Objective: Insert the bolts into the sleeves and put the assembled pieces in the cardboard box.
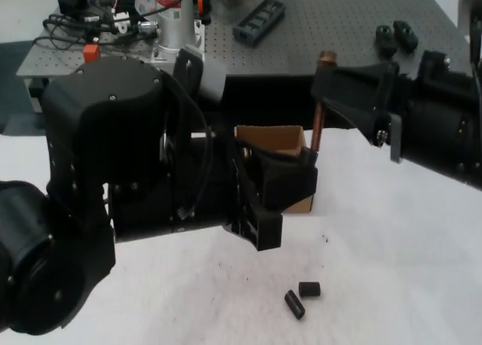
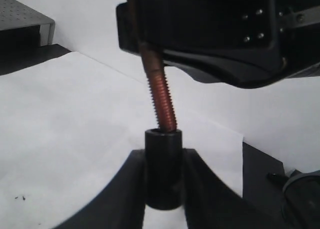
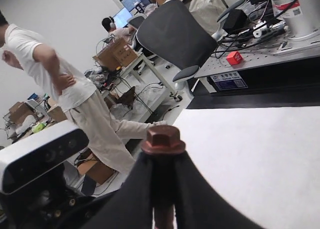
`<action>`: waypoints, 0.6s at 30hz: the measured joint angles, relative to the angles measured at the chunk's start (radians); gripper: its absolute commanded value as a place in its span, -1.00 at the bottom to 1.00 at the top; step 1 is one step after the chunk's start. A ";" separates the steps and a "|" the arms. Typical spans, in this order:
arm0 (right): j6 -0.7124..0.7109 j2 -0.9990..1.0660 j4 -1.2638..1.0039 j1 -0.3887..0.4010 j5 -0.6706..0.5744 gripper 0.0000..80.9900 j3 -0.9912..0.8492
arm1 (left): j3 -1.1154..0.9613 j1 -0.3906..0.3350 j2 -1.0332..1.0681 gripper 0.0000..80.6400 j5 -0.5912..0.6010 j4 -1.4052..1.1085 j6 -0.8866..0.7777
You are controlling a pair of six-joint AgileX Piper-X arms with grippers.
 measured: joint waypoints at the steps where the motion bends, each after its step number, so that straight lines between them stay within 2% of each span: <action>1: 0.002 0.003 -0.005 0.005 0.002 -0.93 0.000 | 0.001 -0.002 0.000 -0.98 0.000 -0.002 0.000; 11: 0.003 0.015 -0.007 0.027 0.003 -0.93 0.000 | 0.001 -0.002 0.000 -0.98 -0.018 -0.019 -0.020; 13: 0.003 0.015 -0.006 0.027 0.003 -0.98 0.000 | 0.001 -0.002 0.000 -0.98 -0.026 -0.021 -0.025; 14: 0.003 0.015 -0.003 0.027 0.003 -0.85 0.000 | 0.001 -0.005 0.000 -0.98 -0.033 -0.024 -0.029; 16: 0.003 0.015 0.007 0.027 0.003 -0.42 0.000 | 0.004 -0.005 0.000 -0.98 -0.049 -0.035 -0.035; 18: 0.003 0.015 0.010 0.027 0.003 0.08 0.000 | 0.006 -0.005 0.000 -0.98 -0.068 -0.054 -0.046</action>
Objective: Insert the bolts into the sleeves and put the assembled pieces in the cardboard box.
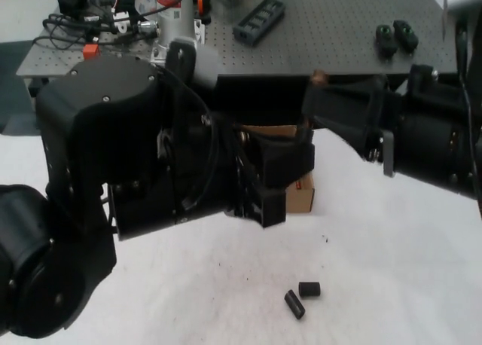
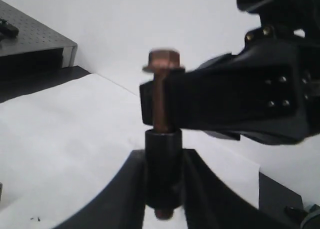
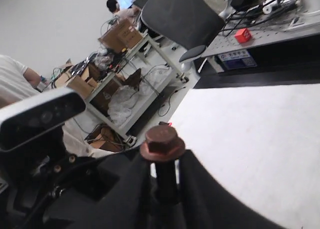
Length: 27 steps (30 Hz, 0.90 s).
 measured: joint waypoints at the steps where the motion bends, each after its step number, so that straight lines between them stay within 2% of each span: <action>1: 0.000 0.000 0.004 0.000 -0.003 0.15 0.000 | 0.000 0.000 0.000 -0.98 -0.011 -0.012 -0.004; 5: 0.000 0.000 0.020 0.000 -0.051 -0.01 0.000 | 0.000 0.000 0.000 -0.98 -0.034 -0.037 -0.005; 10: 0.017 -0.020 0.056 -0.019 -0.066 -0.01 0.000 | -0.029 0.012 0.035 -0.98 -0.248 -0.045 -0.036; 13: 0.017 -0.089 0.143 -0.073 -0.065 -0.01 0.001 | -0.122 0.049 0.140 -0.98 -0.303 0.000 -0.078; 15: -0.003 -0.150 0.229 -0.117 -0.061 -0.01 0.001 | -0.219 0.070 0.236 -0.98 -0.315 0.081 -0.089; 16: -0.047 -0.213 0.339 -0.166 -0.046 -0.01 0.001 | -0.282 0.081 0.296 -0.98 -0.318 0.137 -0.089; 17: -0.076 -0.242 0.392 -0.183 -0.032 -0.01 0.001 | -0.433 0.098 0.423 -0.98 -0.325 0.248 -0.085; 19: -0.158 -0.313 0.666 -0.228 0.035 -0.01 0.000 | -0.660 0.120 0.610 -0.98 -0.329 0.421 -0.058; 21: -0.209 -0.321 0.839 -0.233 0.087 -0.01 0.000 | -0.868 0.134 0.785 -0.98 -0.331 0.575 -0.027; 23: -0.250 -0.321 0.912 -0.237 0.147 -0.01 0.002 | -1.047 0.143 0.945 -0.98 -0.332 0.691 -0.016; 27: -0.282 -0.311 0.957 -0.236 0.205 -0.01 0.004 | -1.188 0.144 1.057 -0.99 -0.332 0.791 -0.013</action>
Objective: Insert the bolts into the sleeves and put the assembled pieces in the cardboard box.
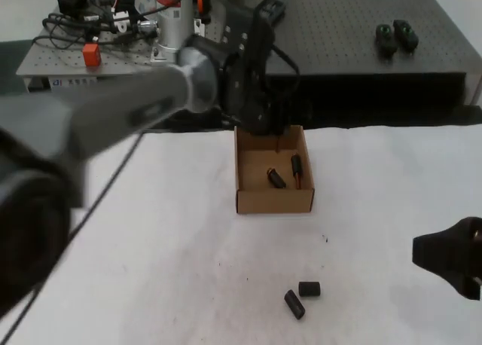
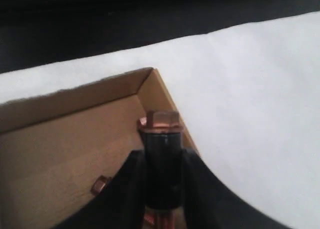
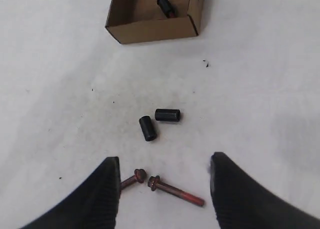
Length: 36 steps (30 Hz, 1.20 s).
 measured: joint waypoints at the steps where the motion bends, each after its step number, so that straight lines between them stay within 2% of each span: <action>1: -0.010 0.007 0.000 0.000 0.004 -0.01 0.000 | -0.031 0.002 0.021 -1.00 0.000 0.019 0.000; 3: -0.030 0.034 0.000 -0.002 0.011 -0.01 0.000 | -0.081 0.006 0.068 -0.93 0.000 0.062 0.007; 8: -0.082 0.174 0.005 -0.002 0.018 -0.01 0.000 | -0.090 0.008 0.085 -0.50 -0.007 0.089 0.007; 10: -0.157 0.281 0.007 0.003 0.018 -0.01 0.000 | -0.095 0.009 0.085 -0.42 -0.007 0.087 0.007; 12: -0.274 0.439 0.008 0.054 0.020 -0.01 -0.011 | -0.098 0.014 0.085 -0.42 -0.007 0.086 0.007; 14: -0.298 0.479 0.008 0.074 0.018 -0.01 -0.019 | -0.098 0.014 0.085 -0.42 -0.007 0.091 0.007; 17: -0.370 0.623 0.008 0.154 0.027 -0.01 -0.055 | -0.098 0.017 0.085 -0.42 -0.007 0.112 0.007; 23: -0.435 0.739 -0.001 0.233 0.063 -0.01 -0.081 | -0.101 0.032 0.030 -0.42 -0.007 0.230 0.029; 27: -0.465 0.819 -0.019 0.301 0.071 -0.01 -0.084 | -0.080 0.041 -0.071 -0.42 -0.049 0.267 0.070; 33: -0.481 0.905 -0.063 0.365 0.144 -0.13 -0.084 | 0.093 0.045 -0.304 -0.42 -0.078 0.228 0.090; 36: -0.481 0.920 -0.108 0.373 0.157 -0.23 -0.084 | 0.140 0.045 -0.331 -0.42 -0.080 0.211 0.089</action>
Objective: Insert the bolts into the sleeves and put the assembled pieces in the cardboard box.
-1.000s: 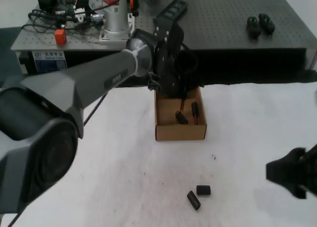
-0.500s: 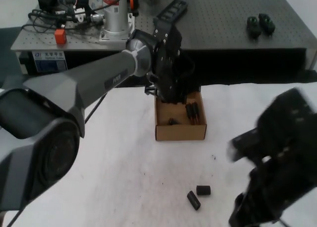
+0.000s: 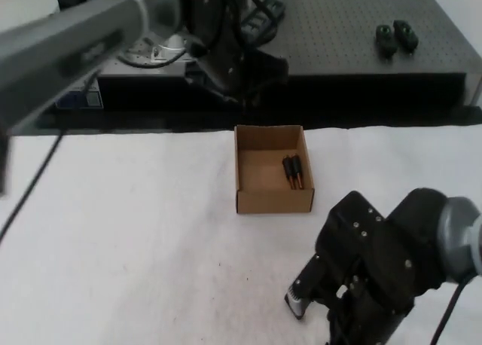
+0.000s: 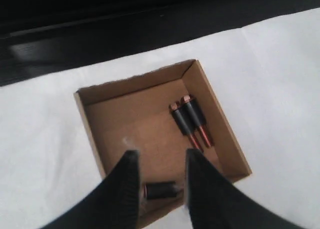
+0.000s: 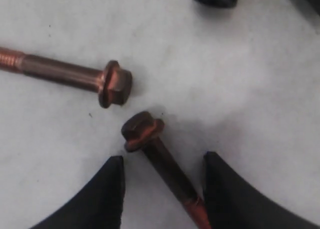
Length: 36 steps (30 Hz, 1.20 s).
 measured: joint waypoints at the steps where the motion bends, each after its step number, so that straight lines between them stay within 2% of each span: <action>1: 0.000 0.001 0.000 0.001 0.000 -0.27 0.000 | 0.033 0.000 -0.047 -0.42 0.001 -0.006 0.000; 3: 0.000 0.007 -0.012 0.003 0.002 -0.45 0.000 | 0.142 0.000 -0.094 -0.42 0.014 -0.023 0.009; 6: -0.005 0.017 -0.044 0.004 0.004 -0.92 -0.003 | 0.240 0.000 -0.150 -0.42 0.039 -0.023 0.025; 11: -0.015 0.016 -0.056 0.002 0.060 -0.93 -0.007 | 0.371 -0.014 -0.191 -0.42 0.082 -0.022 0.060; 17: 0.049 -0.165 -0.053 -0.103 0.101 -0.93 0.047 | 0.425 -0.071 -0.190 -0.42 0.147 -0.025 0.143; 20: 0.091 -0.310 0.009 -0.169 0.081 -0.93 0.073 | 0.424 -0.146 -0.188 -0.42 0.158 -0.074 0.228; 22: 0.102 -0.361 0.038 -0.191 0.077 -0.93 0.082 | 0.421 -0.166 -0.183 -0.42 0.161 -0.089 0.257; 29: 0.179 -0.700 0.193 -0.315 0.024 -0.93 0.127 | 0.334 -0.254 -0.051 -0.42 0.164 -0.077 0.574; 36: 0.221 -0.868 0.273 -0.361 -0.021 -0.93 0.137 | 0.186 -0.298 0.104 -0.41 0.106 0.056 0.819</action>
